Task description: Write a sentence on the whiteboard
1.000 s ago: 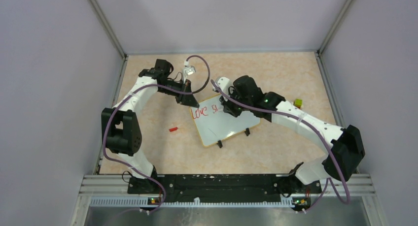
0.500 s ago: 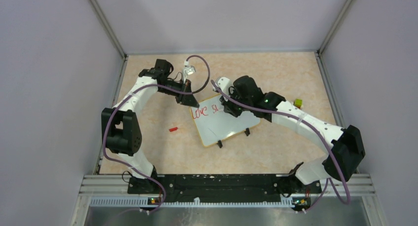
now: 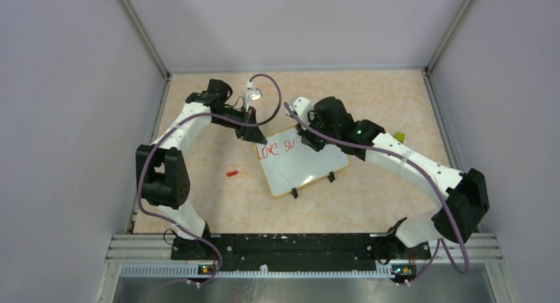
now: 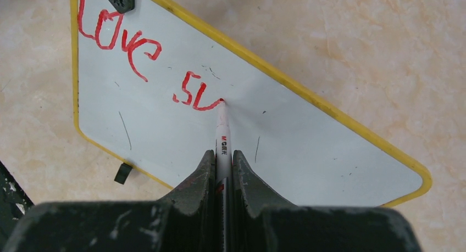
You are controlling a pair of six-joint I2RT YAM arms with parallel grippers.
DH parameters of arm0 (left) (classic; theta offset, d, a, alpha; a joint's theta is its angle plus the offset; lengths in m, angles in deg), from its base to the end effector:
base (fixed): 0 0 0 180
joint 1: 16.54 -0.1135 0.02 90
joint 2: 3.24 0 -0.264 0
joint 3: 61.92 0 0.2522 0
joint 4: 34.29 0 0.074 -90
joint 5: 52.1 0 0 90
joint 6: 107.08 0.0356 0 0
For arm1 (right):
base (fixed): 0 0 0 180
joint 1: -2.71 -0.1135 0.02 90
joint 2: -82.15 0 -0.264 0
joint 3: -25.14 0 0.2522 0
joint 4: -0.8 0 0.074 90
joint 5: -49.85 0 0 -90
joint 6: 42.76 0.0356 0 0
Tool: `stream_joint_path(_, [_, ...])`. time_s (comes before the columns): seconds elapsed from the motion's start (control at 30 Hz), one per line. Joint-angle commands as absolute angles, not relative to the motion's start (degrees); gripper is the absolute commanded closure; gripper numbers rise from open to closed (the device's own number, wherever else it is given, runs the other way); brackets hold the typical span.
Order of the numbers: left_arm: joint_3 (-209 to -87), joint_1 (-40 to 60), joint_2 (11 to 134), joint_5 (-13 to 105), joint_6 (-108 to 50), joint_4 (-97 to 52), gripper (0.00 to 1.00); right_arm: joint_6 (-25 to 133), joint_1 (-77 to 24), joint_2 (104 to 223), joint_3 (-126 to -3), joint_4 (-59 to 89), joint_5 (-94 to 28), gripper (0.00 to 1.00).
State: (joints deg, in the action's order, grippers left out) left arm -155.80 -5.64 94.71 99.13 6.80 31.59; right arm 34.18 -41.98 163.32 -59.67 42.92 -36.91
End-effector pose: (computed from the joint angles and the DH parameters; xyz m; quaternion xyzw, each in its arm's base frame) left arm 0.3273 -0.0948 0.2715 0.3379 0.7822 -0.4813 0.2055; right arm 0.2239 0.2243 0.3222 -0.4455 0.7824 0.1429 0.4110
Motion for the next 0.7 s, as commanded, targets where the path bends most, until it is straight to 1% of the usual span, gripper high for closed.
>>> stream_joint_path(0.0, [-154.74, -4.59, 93.98, 97.14, 6.82, 32.19, 1.00, 33.53, -41.15, 163.53, -63.04, 40.74, -38.68, 1.00])
stream_joint_path(0.67, [-154.74, -4.60, 93.99, 97.14, 6.96, 32.22, 1.00, 34.15, -41.65, 162.63, -57.37, 41.85, -35.53, 1.00])
